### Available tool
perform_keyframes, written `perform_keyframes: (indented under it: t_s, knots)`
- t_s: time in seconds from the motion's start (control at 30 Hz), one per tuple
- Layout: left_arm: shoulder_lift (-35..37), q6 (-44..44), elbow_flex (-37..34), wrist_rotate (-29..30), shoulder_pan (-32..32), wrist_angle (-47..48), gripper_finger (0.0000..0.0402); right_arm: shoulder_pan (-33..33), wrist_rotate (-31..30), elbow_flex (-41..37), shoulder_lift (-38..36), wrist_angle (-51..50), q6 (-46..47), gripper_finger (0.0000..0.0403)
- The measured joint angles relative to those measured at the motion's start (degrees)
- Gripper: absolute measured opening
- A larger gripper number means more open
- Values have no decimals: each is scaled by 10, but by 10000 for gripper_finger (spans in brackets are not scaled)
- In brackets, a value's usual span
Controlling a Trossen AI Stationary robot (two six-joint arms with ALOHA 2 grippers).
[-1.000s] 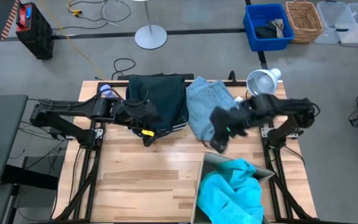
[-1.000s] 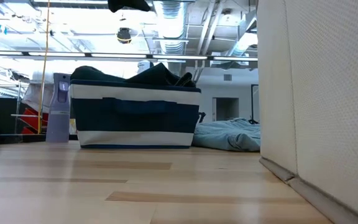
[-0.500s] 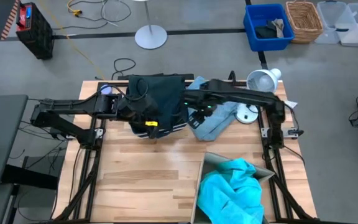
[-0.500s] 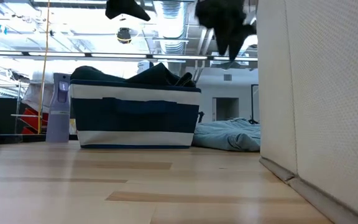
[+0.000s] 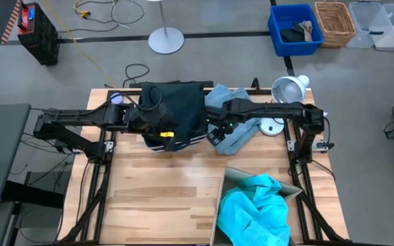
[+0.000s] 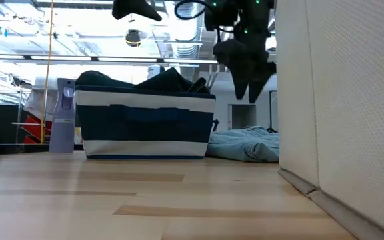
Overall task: Sort clothes
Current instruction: Put the blue pants into the white laundry organizer
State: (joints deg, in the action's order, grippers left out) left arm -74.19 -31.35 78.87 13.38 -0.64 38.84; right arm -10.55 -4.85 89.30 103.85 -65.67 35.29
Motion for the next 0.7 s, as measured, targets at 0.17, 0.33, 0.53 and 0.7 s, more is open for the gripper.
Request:
perform_keyframes:
  t_s: [0.17, 0.33, 0.53, 0.7]
  knots:
    - [0, 7, 0, 4, 1, -13, 271, -4, 7, -66, -5, 26, 6, 246]
    - [0, 6, 0, 4, 7, -27, 271, -3, 12, -120, -5, 97, 29, 250]
    - [0, 0, 0, 4, 7, -26, 271, -21, 13, -156, -5, 137, 52, 250]
    - [0, -9, 0, 5, 7, -25, 271, -27, 34, -208, -5, 182, 54, 250]
